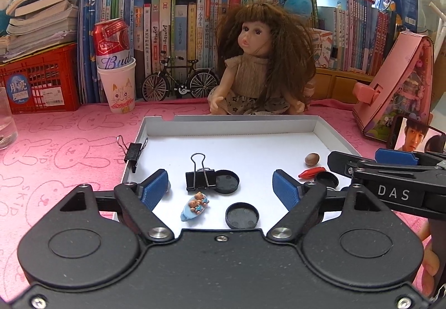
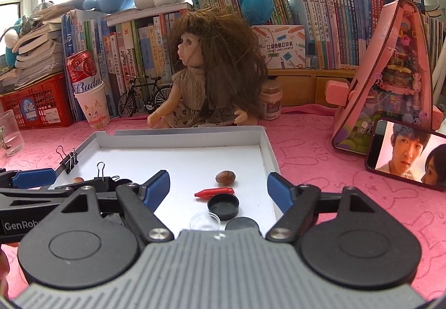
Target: Organize rigid objects
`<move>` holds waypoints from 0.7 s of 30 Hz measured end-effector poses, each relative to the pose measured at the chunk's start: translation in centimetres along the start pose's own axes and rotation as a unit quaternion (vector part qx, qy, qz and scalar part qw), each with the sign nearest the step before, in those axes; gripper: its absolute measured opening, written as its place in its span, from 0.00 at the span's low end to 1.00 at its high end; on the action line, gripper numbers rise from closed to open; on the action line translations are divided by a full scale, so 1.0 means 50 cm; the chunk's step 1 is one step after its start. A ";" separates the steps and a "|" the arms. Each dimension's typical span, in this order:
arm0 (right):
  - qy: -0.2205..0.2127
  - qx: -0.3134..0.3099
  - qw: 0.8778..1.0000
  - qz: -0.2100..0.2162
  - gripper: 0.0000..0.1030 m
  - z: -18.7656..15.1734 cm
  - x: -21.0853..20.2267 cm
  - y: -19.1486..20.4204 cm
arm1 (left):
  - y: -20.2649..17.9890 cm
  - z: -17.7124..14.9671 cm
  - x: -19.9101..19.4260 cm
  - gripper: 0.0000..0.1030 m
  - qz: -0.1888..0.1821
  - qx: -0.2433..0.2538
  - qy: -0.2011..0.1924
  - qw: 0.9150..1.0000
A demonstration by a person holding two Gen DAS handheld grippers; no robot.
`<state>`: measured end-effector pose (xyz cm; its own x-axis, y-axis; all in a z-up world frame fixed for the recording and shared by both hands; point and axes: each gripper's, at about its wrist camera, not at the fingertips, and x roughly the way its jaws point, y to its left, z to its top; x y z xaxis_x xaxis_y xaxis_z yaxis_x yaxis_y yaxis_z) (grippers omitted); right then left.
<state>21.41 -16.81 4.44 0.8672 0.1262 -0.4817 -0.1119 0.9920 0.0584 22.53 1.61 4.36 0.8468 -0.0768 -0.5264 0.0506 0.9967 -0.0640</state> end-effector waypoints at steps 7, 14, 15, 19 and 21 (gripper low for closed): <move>-0.002 -0.005 1.000 0.002 0.85 -0.009 -0.026 -0.002 | 0.000 -0.006 -0.031 0.80 -0.007 -0.003 -0.006 1.000; -0.003 -0.005 1.000 0.002 0.87 -0.027 -0.052 -0.008 | 0.003 -0.024 -0.057 0.80 -0.012 -0.010 -0.001 1.000; -0.002 -0.006 1.000 0.001 0.87 -0.030 -0.055 -0.008 | 0.003 -0.026 -0.061 0.80 -0.012 -0.010 0.000 1.000; -0.003 -0.010 1.000 0.000 0.88 -0.041 -0.069 -0.007 | 0.002 -0.035 -0.078 0.81 -0.018 -0.009 -0.003 1.000; -0.003 -0.014 1.000 0.000 0.88 -0.045 -0.075 -0.005 | 0.001 -0.039 -0.086 0.81 -0.018 -0.008 -0.005 1.000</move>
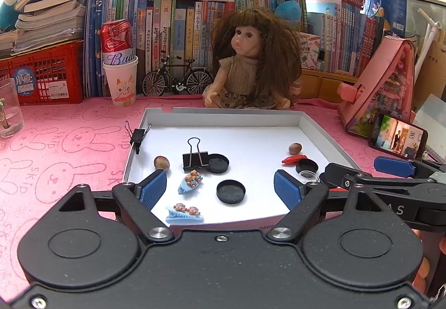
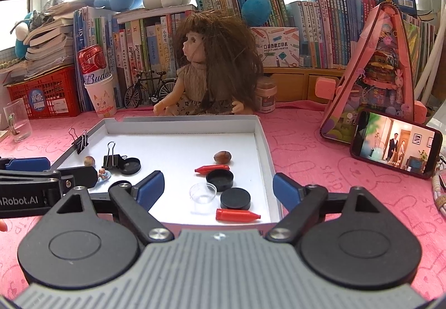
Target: Organize rigid objects
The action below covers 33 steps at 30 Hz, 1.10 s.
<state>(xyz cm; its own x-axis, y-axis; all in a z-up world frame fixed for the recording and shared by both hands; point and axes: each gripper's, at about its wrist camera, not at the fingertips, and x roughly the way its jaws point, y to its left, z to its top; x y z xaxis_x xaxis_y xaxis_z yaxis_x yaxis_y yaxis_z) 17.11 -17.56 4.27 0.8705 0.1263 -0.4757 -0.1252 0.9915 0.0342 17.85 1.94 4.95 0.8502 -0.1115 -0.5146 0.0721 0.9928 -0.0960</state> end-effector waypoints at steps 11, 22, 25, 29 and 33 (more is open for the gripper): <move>0.008 -0.007 1.000 -0.003 0.92 -0.025 -0.032 0.004 | -0.002 -0.040 -0.037 0.81 0.005 0.008 -0.001 1.000; 0.029 -0.004 1.000 -0.006 0.94 -0.054 -0.038 0.002 | 0.004 -0.074 -0.053 0.82 0.016 0.013 0.006 1.000; 0.033 -0.010 0.999 -0.008 0.95 -0.063 -0.038 0.004 | 0.006 -0.084 -0.052 0.82 0.020 0.012 0.013 1.000; 0.043 -0.012 0.999 -0.009 0.96 -0.072 -0.035 0.005 | 0.010 -0.096 -0.049 0.82 0.023 0.009 0.023 0.999; 0.051 -0.015 0.999 -0.010 0.96 -0.080 -0.030 0.008 | 0.009 -0.105 -0.044 0.82 0.029 0.013 0.030 0.999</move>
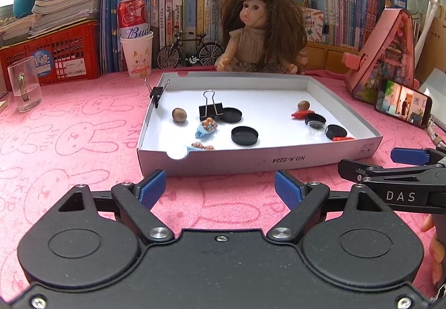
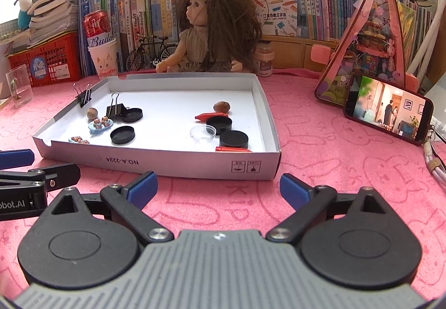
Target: Organize rigid objects
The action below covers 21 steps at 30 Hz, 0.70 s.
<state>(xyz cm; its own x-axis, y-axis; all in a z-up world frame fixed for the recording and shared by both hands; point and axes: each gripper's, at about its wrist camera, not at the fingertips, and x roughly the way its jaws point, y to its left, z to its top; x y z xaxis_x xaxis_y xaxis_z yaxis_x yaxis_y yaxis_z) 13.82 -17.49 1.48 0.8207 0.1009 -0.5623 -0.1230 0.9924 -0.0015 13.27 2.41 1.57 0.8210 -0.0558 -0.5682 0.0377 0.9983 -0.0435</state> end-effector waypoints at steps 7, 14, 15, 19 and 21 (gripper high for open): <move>0.016 0.003 1.000 -0.005 0.99 -0.005 0.013 0.000 | 0.000 -0.011 0.021 0.82 0.017 -0.002 0.018 1.000; 0.041 0.011 0.999 -0.004 1.00 -0.006 0.029 -0.004 | 0.001 -0.012 0.031 0.82 0.024 -0.005 0.034 0.999; 0.045 0.014 0.999 -0.004 1.00 -0.006 0.031 -0.006 | 0.000 -0.012 0.032 0.83 0.024 -0.004 0.034 0.999; 0.049 0.016 0.999 -0.002 1.00 -0.007 0.033 -0.007 | -0.003 -0.011 0.036 0.85 0.027 0.000 0.037 0.999; 0.051 0.012 0.999 -0.005 1.00 -0.007 0.035 -0.004 | -0.003 -0.010 0.038 0.88 0.030 -0.001 0.039 0.999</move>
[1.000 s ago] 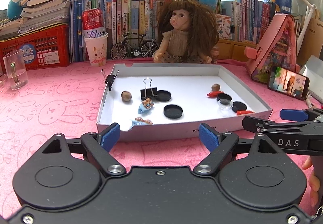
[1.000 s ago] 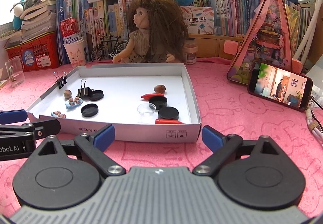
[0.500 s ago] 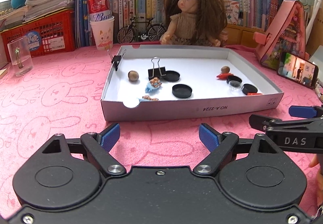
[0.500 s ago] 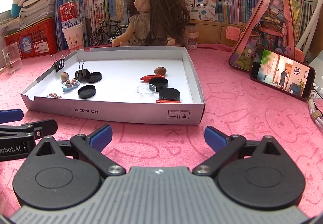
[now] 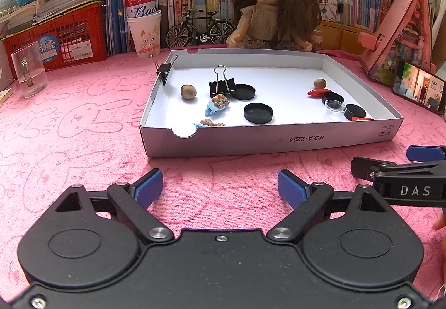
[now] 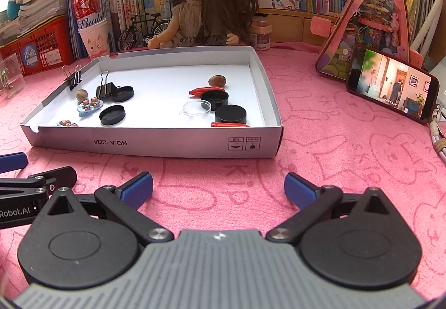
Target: Organize rigid objects
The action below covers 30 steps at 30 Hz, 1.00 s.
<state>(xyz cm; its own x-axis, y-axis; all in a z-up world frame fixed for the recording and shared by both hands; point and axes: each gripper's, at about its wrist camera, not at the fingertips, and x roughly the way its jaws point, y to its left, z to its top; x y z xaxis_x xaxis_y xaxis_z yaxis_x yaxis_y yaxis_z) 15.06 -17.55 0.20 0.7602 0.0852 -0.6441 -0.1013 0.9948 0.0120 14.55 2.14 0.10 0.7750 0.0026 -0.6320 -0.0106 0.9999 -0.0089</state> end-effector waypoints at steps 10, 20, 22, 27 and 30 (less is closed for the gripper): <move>0.005 -0.011 1.000 -0.007 1.00 0.001 0.003 0.007 | 0.003 0.005 0.013 0.97 0.008 -0.006 0.007 1.000; 0.005 -0.010 1.000 -0.007 1.00 0.000 0.002 0.007 | 0.005 0.006 0.018 1.00 0.012 -0.008 0.010 1.000; 0.005 -0.010 1.000 -0.007 1.00 0.000 0.002 0.007 | 0.004 0.006 0.018 1.00 0.012 -0.008 0.009 1.000; 0.005 -0.010 1.000 -0.007 1.00 0.000 0.002 0.007 | 0.004 0.006 0.018 1.00 0.012 -0.008 0.009 1.000; 0.005 -0.010 1.000 -0.007 1.00 0.000 0.003 0.007 | 0.004 0.006 0.018 1.00 0.012 -0.008 0.009 1.000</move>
<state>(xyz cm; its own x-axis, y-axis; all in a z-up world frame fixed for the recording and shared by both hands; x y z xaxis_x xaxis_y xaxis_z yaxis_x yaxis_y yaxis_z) 15.11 -17.19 0.11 0.7555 0.0713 -0.6512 -0.1045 0.9944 -0.0124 15.43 2.35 -0.23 0.7623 0.0259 -0.6467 -0.0385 0.9992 -0.0054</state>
